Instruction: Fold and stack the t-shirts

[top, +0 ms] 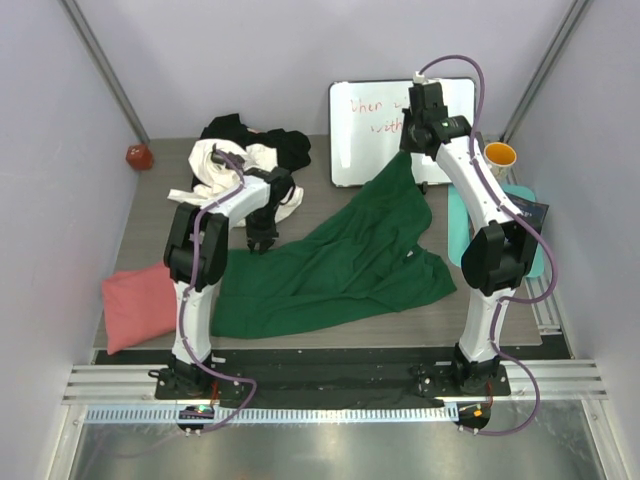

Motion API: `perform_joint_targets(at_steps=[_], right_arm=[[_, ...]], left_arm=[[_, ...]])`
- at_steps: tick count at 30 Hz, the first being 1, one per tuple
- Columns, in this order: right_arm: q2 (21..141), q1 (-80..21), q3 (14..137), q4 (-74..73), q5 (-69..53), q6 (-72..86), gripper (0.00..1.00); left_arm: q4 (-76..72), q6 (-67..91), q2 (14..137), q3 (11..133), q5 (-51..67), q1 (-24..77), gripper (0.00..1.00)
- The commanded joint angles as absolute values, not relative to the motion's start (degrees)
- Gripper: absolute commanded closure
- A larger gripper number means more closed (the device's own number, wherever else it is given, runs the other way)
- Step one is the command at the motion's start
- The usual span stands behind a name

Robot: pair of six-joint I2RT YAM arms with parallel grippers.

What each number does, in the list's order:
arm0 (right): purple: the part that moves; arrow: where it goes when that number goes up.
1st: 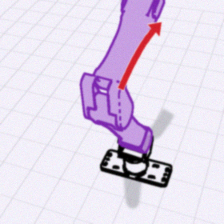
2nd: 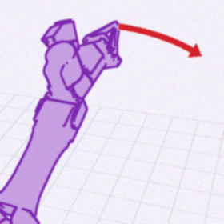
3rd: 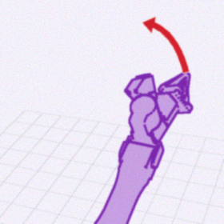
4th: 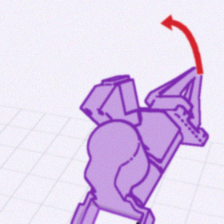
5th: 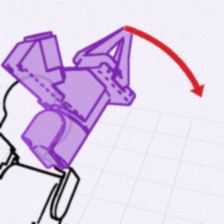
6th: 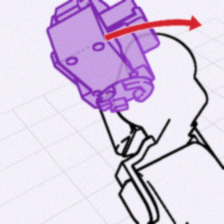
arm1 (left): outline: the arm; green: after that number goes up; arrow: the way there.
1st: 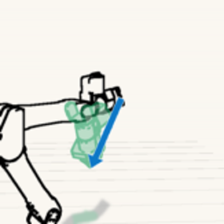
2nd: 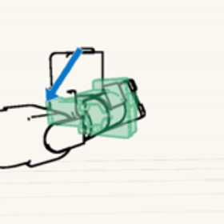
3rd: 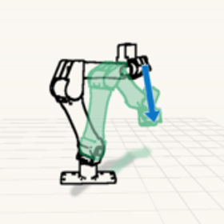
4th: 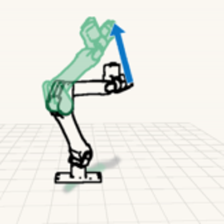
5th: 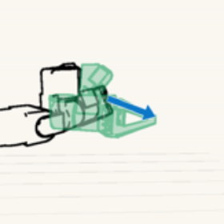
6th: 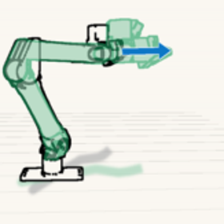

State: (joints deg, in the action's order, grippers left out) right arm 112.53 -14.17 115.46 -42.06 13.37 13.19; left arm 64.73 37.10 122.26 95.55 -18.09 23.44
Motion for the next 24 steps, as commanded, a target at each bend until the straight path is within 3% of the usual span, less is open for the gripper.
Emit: perform_joint_targets(at_steps=[1, 6, 9, 10, 24], right_arm=[[111.36, -14.24, 115.05, -40.69, 13.62, 12.39, 0.99], [111.1, -14.24, 114.7, -40.69, 13.27, 12.48, 0.99], [110.74, -14.15, 114.35, -40.69, 13.8, 12.39, 0.99], [110.74, -14.24, 114.17, -40.61, 13.97, 12.22, 0.99], [107.41, -14.24, 107.76, -40.25, 15.47, 12.48, 0.99]], left_arm=[[62.93, 37.88, 118.3, 92.29, -20.65, 22.85, 0.68], [62.31, 37.35, 120.93, 92.02, -20.13, 21.8, 0.7], [61.53, 37.35, 120.94, 91.32, -18.81, 21.8, 0.83], [60.48, 37.18, 120.33, 90.62, -18.63, 21.8, 1.0], [58.8, 35.33, 117.07, 96.76, -24.43, 21.8, 1.0]])
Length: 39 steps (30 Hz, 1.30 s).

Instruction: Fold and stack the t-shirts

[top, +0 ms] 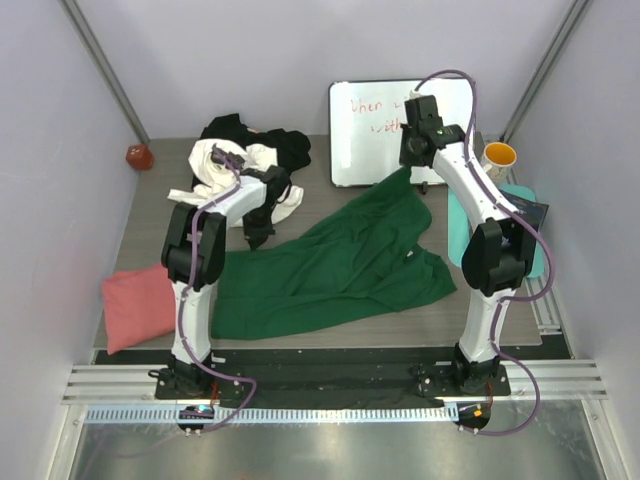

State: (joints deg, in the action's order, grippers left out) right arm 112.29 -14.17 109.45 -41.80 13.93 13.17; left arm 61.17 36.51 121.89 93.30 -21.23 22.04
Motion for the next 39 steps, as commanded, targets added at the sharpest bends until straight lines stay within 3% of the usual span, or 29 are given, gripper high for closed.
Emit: perform_joint_targets(at_steps=[1, 9, 10, 12, 18, 26, 39], right_arm=[[106.79, -14.24, 106.88, -40.08, 15.64, 12.57, 0.99], [105.21, -14.24, 105.21, -39.55, 16.0, 12.66, 0.99], [105.21, -14.24, 105.38, -39.46, 16.08, 12.57, 0.99], [105.21, -14.24, 105.47, -39.55, 16.08, 12.48, 0.99], [105.03, -14.15, 105.29, -39.46, 15.91, 12.3, 0.99], [105.12, -13.98, 105.03, -39.55, 15.29, 12.39, 0.99], [105.65, -13.54, 105.38, -39.55, 14.59, 12.22, 0.99]], left_arm=[[58.71, 35.25, 116.81, 97.64, -24.52, 21.8, 1.0], [60.47, 33.58, 117.07, 100.28, -25.31, 21.71, 1.0], [61.43, 33.57, 117.85, 100.54, -24.53, 21.71, 0.86], [62.14, 33.75, 118.3, 100.02, -23.47, 21.71, 0.7], [60.83, 34.63, 115.67, 93.88, -23.91, 21.45, 0.52], [59.59, 34.89, 114.35, 90.18, -20.4, 15.48, 0.52], [58.8, 34.01, 116.1, 87.81, -18.63, 15.12, 0.53]])
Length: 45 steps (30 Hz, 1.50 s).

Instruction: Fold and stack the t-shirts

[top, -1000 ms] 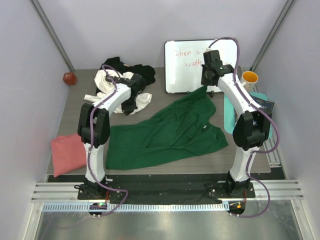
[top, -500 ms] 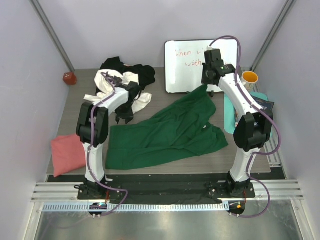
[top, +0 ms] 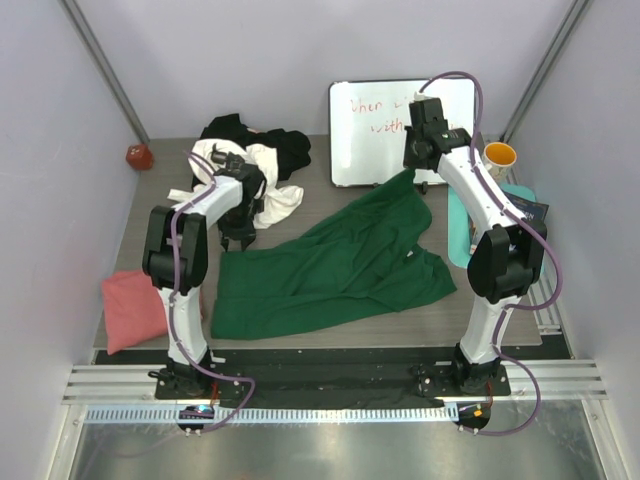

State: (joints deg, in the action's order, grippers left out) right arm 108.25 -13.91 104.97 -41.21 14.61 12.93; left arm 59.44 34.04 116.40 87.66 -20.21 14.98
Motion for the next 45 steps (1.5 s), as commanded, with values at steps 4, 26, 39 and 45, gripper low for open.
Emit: perform_joint_targets(at_steps=[4, 26, 39, 45], right_arm=[[105.73, -13.19, 105.47, -39.46, 14.33, 12.3, 0.99], [104.59, -12.74, 104.5, -39.11, 13.97, 12.39, 0.99], [97.39, -10.9, 98.71, -35.78, 20.13, 15.82, 0.99], [94.22, -10.55, 98.17, -34.89, 19.69, 16.44, 0.99]], left_arm=[[58.8, 34.1, 116.45, 87.36, -18.72, 15.12, 0.53], [58.01, 34.28, 120.68, 87.1, -16.34, 15.12, 1.0], [58.8, 34.37, 106.98, 93.16, -26.8, 15.12, 1.0], [59.15, 32.78, 104.33, 96.15, -25.14, 15.12, 1.0]])
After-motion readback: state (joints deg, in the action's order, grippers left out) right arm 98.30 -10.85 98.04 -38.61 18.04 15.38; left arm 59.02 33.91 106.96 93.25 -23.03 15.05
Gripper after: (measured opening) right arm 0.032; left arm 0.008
